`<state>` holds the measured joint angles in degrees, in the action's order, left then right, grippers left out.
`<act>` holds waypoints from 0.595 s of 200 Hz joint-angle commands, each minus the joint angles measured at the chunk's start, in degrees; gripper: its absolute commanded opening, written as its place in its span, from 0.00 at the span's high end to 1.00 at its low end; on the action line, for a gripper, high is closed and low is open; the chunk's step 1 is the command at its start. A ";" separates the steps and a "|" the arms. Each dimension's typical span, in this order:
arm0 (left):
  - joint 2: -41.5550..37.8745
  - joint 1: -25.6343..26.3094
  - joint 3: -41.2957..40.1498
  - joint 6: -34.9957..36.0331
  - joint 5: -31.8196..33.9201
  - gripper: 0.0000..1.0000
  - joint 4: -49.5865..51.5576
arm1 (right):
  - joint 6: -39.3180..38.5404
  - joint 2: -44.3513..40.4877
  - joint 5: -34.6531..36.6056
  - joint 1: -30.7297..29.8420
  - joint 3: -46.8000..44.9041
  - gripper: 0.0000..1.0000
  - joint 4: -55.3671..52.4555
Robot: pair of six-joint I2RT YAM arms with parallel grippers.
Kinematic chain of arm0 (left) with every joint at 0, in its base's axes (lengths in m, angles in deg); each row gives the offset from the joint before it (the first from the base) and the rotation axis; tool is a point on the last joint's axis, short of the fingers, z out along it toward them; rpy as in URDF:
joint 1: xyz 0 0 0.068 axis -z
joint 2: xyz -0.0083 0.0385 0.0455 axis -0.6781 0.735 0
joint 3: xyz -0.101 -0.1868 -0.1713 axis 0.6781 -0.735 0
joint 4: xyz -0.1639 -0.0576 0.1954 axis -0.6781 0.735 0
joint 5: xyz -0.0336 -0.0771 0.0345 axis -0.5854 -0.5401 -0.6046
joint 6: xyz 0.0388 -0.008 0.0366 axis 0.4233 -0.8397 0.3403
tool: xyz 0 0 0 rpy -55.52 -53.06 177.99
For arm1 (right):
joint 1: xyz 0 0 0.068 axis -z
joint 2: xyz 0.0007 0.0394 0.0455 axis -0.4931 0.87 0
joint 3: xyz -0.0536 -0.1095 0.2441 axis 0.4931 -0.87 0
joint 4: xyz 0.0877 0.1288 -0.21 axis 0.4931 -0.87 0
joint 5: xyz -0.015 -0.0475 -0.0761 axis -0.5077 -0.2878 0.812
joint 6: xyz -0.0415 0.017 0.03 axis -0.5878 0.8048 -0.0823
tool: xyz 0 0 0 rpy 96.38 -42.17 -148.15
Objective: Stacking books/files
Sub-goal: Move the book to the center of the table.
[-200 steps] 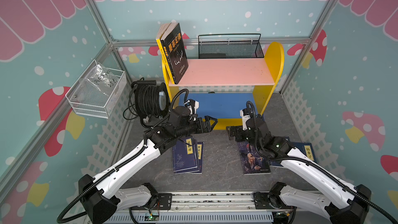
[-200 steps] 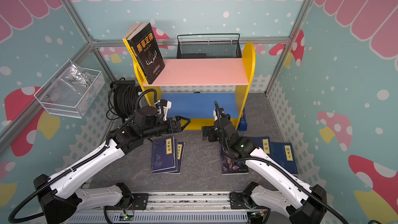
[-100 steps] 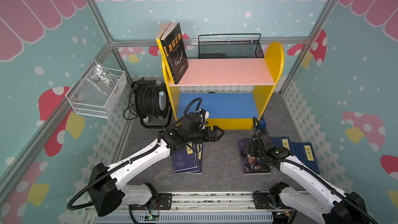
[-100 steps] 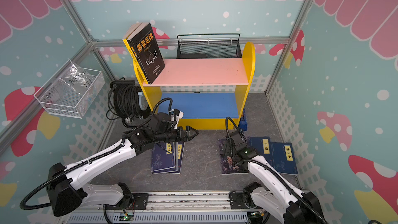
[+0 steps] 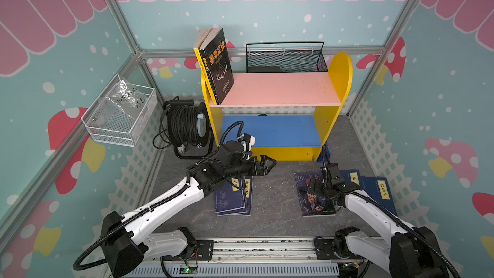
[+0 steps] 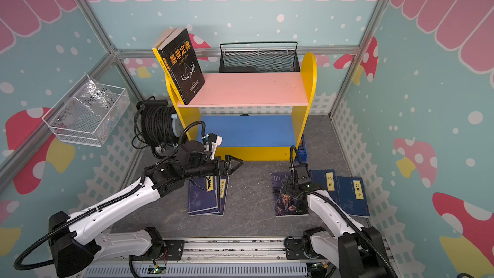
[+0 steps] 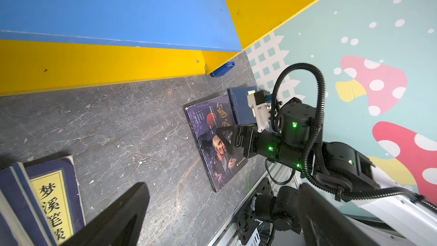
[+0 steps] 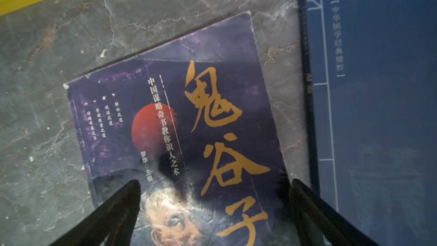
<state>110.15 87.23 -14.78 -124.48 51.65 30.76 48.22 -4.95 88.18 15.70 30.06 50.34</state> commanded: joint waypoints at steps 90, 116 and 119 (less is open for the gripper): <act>7.13 0.33 -2.64 -1.44 -2.75 0.02 0.58 | 9.98 -6.38 -15.19 -0.57 -9.19 0.05 7.86; 9.13 0.64 -3.02 -1.25 -3.59 0.02 0.59 | 8.11 -11.89 -10.51 -0.66 -7.36 0.04 4.52; 9.25 0.64 -2.93 -1.25 -3.75 0.02 0.53 | 7.47 -12.01 -9.61 -0.68 -6.50 0.04 3.84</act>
<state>118.35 87.49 -17.51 -124.94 49.60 31.03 54.39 -14.61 77.38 15.48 22.32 60.35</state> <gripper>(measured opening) 0.976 0.954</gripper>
